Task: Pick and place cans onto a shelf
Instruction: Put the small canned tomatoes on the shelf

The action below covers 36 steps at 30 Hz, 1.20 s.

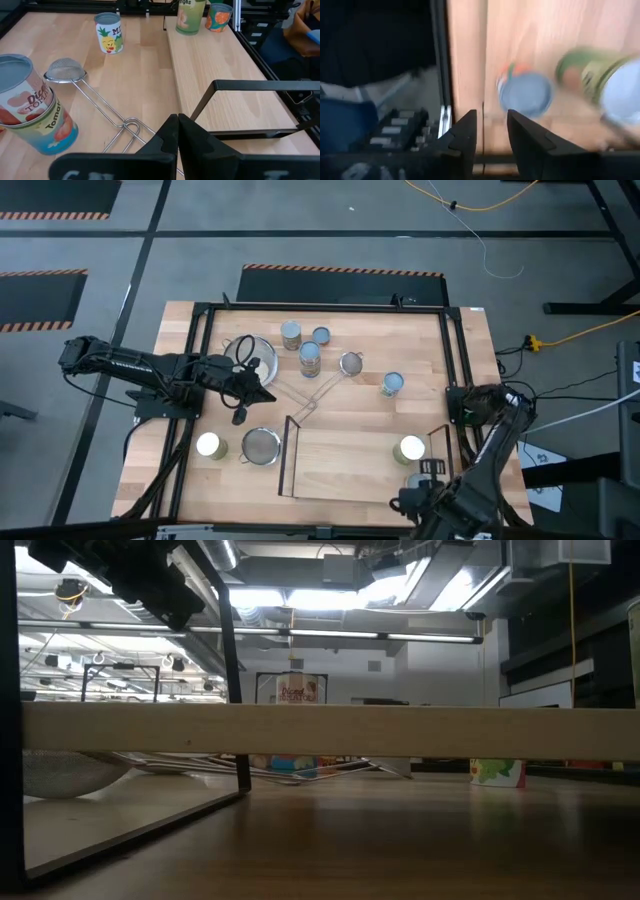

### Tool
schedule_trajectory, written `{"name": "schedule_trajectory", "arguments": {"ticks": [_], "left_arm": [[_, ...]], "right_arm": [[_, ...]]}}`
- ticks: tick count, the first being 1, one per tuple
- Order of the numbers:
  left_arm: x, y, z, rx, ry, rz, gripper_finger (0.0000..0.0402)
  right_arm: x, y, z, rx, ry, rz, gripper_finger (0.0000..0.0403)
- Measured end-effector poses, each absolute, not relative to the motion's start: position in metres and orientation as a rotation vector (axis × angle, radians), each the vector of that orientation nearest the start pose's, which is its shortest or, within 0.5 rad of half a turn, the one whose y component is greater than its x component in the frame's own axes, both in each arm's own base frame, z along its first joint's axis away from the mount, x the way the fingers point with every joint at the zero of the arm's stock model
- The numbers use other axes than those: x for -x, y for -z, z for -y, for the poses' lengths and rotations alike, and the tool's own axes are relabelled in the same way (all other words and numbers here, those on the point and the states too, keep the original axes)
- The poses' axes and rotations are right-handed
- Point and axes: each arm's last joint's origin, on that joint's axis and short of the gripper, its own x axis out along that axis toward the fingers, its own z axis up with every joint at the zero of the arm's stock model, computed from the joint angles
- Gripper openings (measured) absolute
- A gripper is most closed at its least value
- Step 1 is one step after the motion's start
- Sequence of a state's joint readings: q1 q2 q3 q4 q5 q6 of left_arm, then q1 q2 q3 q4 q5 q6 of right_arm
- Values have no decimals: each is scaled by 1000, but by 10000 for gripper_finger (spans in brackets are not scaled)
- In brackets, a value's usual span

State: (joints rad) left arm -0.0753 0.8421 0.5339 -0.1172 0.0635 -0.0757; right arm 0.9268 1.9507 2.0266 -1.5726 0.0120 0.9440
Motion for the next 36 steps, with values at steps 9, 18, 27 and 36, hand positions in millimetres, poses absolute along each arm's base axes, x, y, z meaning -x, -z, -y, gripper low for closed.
{"name": "schedule_trajectory", "arguments": {"ticks": [9, 18, 27, 36], "left_arm": [[-185, -248, 16, 72, 123, -377, 0], [-190, -263, 16, -31, 141, -206, 1], [-192, -276, 16, -40, 118, -73, 63], [-205, -282, 16, -38, 84, 43, 96]], "right_arm": [[-237, -380, -274, 293, 1, -1018, 113], [-260, -392, -217, 605, 70, -969, 113], [-245, -370, -137, 484, 70, -982, 113], [-211, -336, -74, 260, -20, -794, 113]]}}
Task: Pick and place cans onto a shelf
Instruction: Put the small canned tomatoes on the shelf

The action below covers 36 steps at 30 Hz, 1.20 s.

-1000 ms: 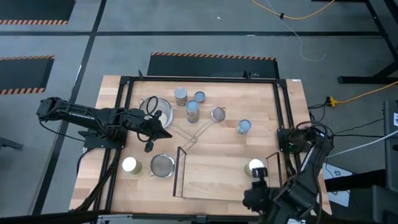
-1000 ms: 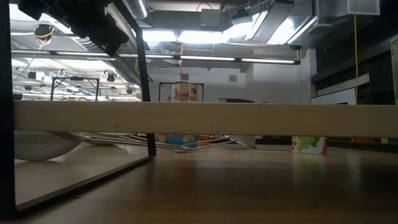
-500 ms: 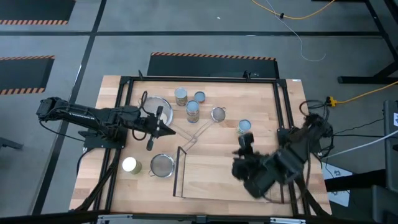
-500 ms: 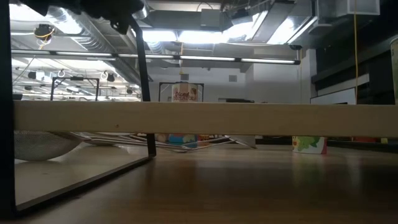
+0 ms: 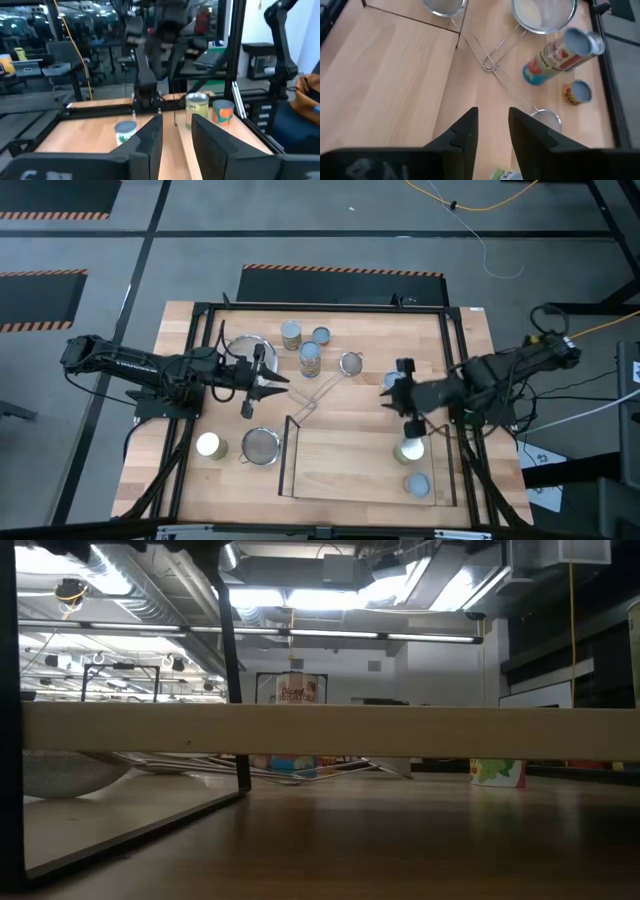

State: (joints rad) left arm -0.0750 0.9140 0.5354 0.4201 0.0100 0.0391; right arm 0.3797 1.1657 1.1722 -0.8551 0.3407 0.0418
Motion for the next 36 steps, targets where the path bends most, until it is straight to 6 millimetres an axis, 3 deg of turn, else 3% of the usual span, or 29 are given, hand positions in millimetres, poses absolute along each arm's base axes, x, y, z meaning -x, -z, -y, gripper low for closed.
{"name": "schedule_trajectory", "arguments": {"ticks": [9, 16, 25, 36], "left_arm": [[-240, -301, 16, -78, 49, 32, 94], [-279, -317, 4, -114, -20, -175, 94], [-312, -299, -29, -121, -183, -492, 94], [-319, -267, -50, -128, -295, -691, 94]], "right_arm": [[-196, -310, -38, 110, -14, -715, 113], [-201, -294, -28, 43, -55, -720, 113], [-203, -279, -25, 31, -62, -765, 113], [-202, -272, -25, 32, -62, -787, 113]]}}
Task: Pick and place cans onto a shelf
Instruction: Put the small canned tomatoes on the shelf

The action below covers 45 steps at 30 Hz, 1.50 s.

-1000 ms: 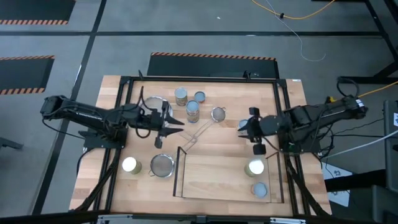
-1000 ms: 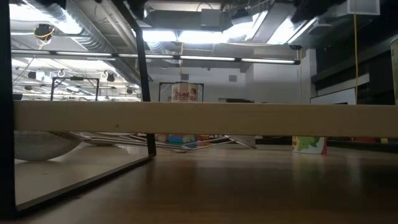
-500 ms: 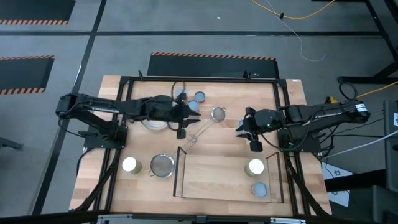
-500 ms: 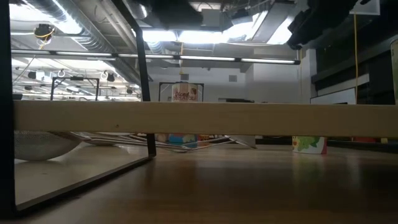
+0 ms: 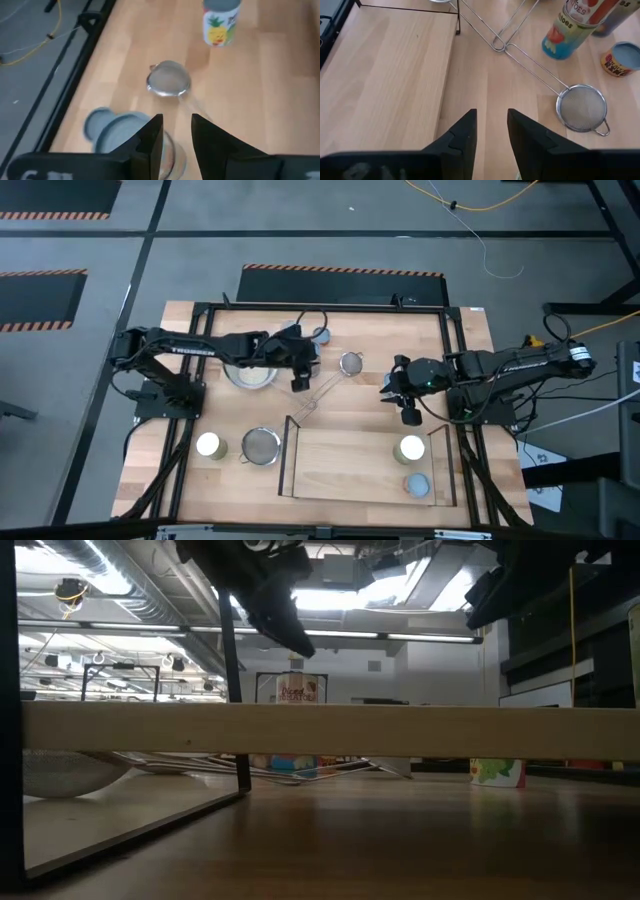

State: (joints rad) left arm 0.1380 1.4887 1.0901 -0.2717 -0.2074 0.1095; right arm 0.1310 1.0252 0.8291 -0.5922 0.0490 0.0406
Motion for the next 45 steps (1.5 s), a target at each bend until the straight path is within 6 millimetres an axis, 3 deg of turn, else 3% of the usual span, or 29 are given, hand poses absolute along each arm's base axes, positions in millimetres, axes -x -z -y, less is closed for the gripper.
{"name": "schedule_trajectory", "arguments": {"ticks": [25, 36, 45], "left_arm": [[-316, -260, -51, -146, -337, -763, 94], [-326, -239, -55, -158, -355, -834, 94], [-326, -239, -55, -158, -356, -834, 82]], "right_arm": [[-202, -272, -25, 32, -62, -785, 113], [-202, -272, -25, 32, -63, -784, 113], [-202, -272, -25, 31, -62, -783, 113]]}}
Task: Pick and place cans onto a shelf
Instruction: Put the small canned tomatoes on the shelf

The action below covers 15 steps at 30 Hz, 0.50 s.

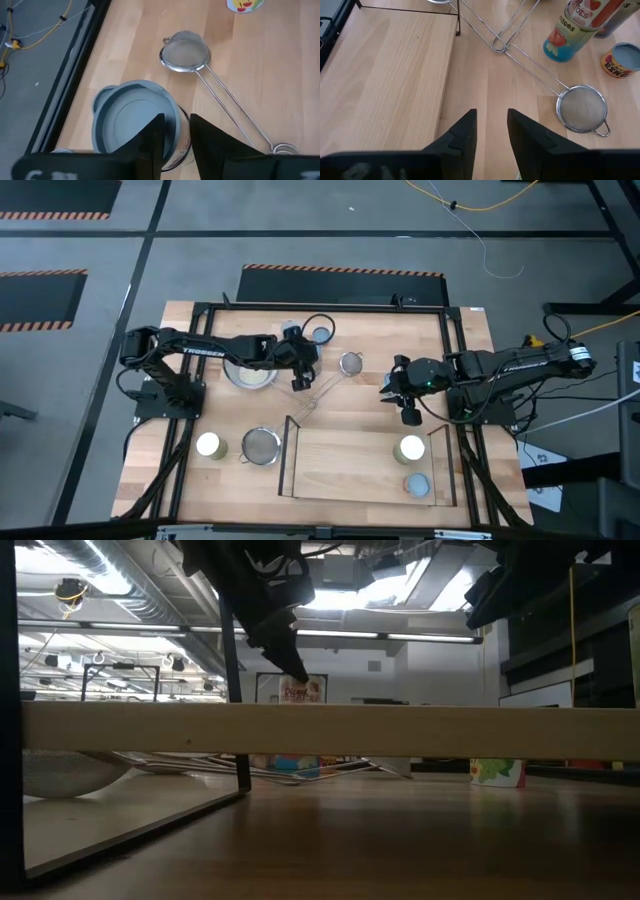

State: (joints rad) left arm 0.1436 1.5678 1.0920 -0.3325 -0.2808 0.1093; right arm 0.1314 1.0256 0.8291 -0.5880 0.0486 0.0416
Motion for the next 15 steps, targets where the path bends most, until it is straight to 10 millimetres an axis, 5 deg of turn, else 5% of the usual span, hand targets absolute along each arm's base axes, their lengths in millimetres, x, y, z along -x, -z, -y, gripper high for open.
{"name": "schedule_trajectory", "arguments": {"ticks": [9, 15], "left_arm": [[-327, -240, -55, -153, -356, -817, 13], [-327, -241, -55, -153, -356, -814, 9]], "right_arm": [[-202, -272, -25, 32, -63, -783, 113], [-202, -272, -25, 32, -63, -783, 113]]}}
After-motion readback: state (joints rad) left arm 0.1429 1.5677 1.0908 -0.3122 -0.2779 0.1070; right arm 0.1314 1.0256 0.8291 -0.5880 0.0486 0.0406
